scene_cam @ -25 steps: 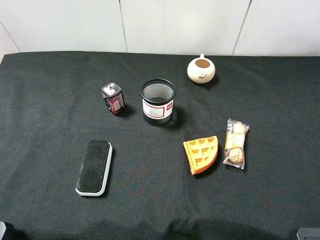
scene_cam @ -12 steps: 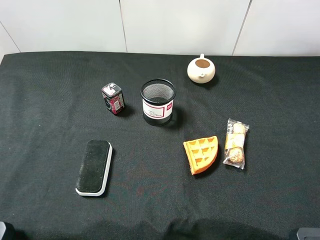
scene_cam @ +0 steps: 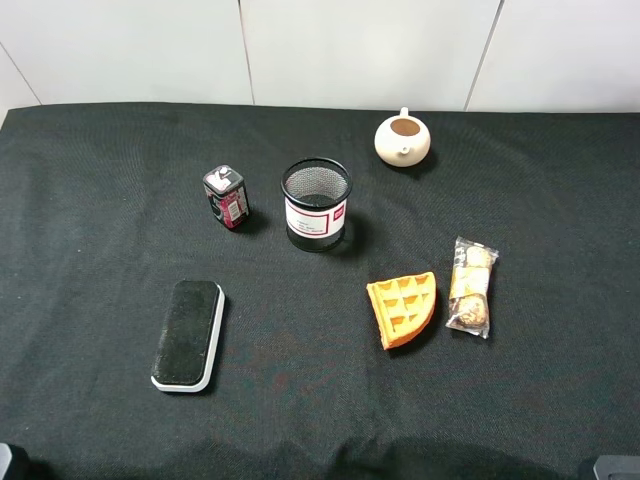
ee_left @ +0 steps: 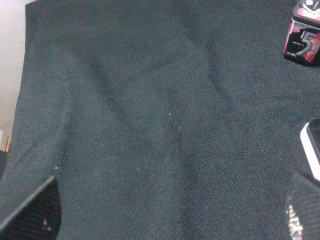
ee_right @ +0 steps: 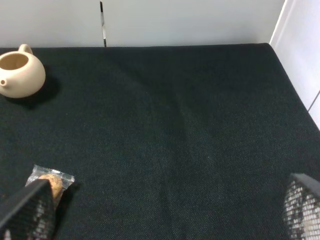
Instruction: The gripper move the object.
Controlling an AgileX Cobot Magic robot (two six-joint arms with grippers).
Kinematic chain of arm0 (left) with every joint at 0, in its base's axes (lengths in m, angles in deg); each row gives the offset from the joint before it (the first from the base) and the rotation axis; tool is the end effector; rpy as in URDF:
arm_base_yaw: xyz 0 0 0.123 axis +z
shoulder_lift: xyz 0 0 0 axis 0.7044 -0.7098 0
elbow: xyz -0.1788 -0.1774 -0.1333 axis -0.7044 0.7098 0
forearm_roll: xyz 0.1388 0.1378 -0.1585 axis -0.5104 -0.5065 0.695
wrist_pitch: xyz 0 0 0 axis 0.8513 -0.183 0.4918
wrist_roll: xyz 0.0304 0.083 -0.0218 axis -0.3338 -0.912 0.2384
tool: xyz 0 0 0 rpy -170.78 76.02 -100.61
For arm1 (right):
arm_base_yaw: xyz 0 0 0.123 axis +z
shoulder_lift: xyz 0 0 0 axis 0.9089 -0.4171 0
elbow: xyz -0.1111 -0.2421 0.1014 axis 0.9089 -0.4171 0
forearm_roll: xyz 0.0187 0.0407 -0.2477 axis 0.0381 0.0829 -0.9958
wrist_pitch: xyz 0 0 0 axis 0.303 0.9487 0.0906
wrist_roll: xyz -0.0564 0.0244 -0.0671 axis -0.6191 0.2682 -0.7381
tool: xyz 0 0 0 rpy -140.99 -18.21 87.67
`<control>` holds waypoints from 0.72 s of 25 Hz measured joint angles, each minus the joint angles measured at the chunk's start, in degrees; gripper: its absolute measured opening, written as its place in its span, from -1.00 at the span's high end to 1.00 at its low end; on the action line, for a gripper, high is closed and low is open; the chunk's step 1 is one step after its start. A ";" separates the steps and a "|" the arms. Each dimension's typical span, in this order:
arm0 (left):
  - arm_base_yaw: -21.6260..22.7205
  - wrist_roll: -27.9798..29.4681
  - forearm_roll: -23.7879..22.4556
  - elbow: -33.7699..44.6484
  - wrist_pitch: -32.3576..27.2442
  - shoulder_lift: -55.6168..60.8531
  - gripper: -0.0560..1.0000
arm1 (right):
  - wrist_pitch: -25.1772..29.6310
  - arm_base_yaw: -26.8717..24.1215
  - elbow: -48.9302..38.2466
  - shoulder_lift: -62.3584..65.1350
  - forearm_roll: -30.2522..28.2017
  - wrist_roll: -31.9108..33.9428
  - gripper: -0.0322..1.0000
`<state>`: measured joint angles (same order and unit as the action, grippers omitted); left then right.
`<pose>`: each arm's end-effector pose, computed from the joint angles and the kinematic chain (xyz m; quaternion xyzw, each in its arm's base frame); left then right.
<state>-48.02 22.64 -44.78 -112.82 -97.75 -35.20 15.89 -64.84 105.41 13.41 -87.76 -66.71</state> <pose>-0.0048 0.0026 0.2748 0.0645 0.8505 0.0244 0.5214 -0.0046 -0.0064 0.2807 0.0223 0.8407 -0.0222 0.5406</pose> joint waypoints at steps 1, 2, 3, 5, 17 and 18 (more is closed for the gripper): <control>0.00 0.00 0.00 0.00 0.00 0.00 -0.90 | 0.00 0.00 0.00 0.00 0.00 0.00 -0.41; 0.00 0.00 0.00 0.00 0.00 0.00 -0.90 | 0.00 0.00 0.00 0.00 0.00 0.00 -0.41; 0.00 0.00 0.00 0.00 0.00 0.00 -0.90 | 0.00 0.00 0.00 0.00 0.06 0.00 -0.41; 0.00 0.00 0.00 0.00 0.00 0.00 -0.90 | 0.00 0.00 0.00 0.00 0.18 0.00 -0.41; 0.00 0.00 -0.05 0.00 0.00 0.00 -0.90 | 0.00 0.00 0.00 0.00 0.17 0.00 -0.41; 0.00 0.00 -0.05 0.00 0.00 0.00 -0.90 | 0.00 0.00 0.00 0.00 0.17 0.00 -0.41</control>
<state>-48.02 22.64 -44.83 -112.82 -97.75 -35.20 15.89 -64.84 105.41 13.41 -87.60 -66.71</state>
